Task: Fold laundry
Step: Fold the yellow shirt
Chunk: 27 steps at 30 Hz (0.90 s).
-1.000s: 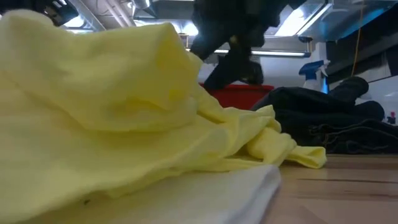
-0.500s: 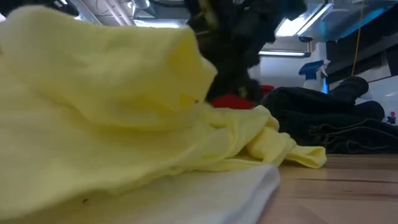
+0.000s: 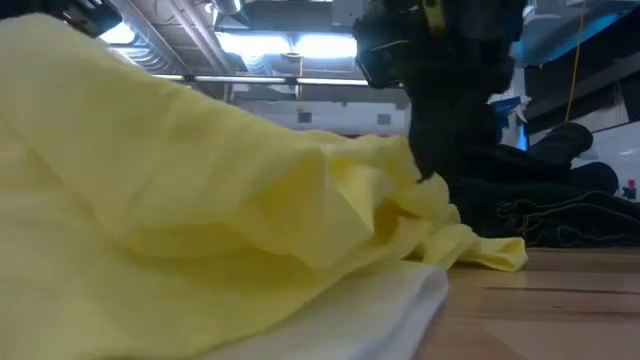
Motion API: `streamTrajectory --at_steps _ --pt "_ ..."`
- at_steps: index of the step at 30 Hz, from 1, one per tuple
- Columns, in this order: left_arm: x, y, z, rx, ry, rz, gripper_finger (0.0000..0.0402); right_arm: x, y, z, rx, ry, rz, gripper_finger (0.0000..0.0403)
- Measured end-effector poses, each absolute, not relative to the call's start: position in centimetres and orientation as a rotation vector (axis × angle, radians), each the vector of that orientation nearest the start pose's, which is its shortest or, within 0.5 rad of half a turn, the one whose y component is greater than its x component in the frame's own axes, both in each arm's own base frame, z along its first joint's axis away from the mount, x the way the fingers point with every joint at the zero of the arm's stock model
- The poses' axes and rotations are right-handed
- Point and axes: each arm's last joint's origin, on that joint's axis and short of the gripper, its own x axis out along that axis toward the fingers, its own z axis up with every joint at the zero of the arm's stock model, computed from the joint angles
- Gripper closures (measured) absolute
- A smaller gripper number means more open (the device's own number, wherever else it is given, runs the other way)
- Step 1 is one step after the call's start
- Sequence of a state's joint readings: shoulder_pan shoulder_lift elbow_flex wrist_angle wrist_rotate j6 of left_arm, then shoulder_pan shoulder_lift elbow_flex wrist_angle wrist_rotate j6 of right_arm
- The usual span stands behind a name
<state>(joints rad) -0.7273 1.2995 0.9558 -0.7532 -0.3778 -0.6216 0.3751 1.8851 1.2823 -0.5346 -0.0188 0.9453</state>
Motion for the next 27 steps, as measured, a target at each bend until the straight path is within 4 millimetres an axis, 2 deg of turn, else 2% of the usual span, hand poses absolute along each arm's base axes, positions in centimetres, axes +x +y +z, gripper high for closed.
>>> streamTrajectory --at_steps 5,9,13,18,20,23,27 --pt "18.8 -15.5 24.8 0.008 0.977 -0.023 0.0401 34.6 14.6 17.2 0.675 1.182 -0.234 0.0402" --pt "18.6 -15.7 24.7 0.010 0.977 -0.029 0.0401 34.4 15.2 18.6 0.692 1.100 -0.226 0.0387" --pt "18.4 -15.9 24.7 0.014 0.977 -0.039 0.0401 33.3 16.3 21.6 0.681 0.985 -0.174 0.0330" --pt "18.5 -15.9 24.8 0.017 0.975 -0.036 0.0401 33.0 19.6 23.1 0.600 0.782 -0.045 0.0225" --pt "18.5 -15.9 24.8 0.019 0.970 -0.031 0.0401 33.6 20.9 23.1 0.612 0.677 0.011 0.0186" --pt "18.5 -15.8 24.8 0.020 0.965 -0.025 0.0401 34.8 22.3 21.4 0.600 0.634 0.027 0.0140" --pt "18.5 -15.8 24.8 0.017 0.957 -0.009 0.0401 37.2 24.0 19.9 0.588 0.661 0.042 0.0118"
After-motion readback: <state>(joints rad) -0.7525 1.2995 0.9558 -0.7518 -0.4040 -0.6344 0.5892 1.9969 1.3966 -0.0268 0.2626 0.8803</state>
